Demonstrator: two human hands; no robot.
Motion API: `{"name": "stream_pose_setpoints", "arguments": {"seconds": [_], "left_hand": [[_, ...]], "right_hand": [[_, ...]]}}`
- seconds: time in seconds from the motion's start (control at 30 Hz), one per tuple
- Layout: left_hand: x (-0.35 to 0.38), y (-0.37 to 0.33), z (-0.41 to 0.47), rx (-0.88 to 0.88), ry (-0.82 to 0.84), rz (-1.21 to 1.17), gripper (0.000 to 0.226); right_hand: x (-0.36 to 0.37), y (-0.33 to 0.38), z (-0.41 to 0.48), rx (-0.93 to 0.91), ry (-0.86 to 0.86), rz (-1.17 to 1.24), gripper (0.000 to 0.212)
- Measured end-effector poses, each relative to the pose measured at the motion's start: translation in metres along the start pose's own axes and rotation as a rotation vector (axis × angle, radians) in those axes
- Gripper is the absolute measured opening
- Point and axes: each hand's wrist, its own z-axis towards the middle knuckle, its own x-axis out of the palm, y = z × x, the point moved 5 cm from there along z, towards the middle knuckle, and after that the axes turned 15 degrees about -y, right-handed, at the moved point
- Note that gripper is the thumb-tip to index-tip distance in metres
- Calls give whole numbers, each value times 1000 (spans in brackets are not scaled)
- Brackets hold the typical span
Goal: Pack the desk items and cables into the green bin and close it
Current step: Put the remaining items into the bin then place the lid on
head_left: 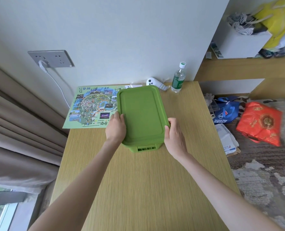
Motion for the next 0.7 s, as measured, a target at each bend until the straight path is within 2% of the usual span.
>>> {"name": "stream_pose_setpoints", "arguments": {"seconds": [0.23,0.37,0.57,0.7], "left_hand": [[7,3,-7,-6,-37,16,30],[8,5,-8,-10,-91,-10,26],[9,5,0,3,-67,31,38],[10,-10,28,96,-49,-4,50]], "right_hand": [[7,-4,-6,-58,18,37,34],[12,-6,-8,-54,16,92,34],[10,-8,1,-64,93,-3,31],[24,-1,37,-27,168,-54,51]]}}
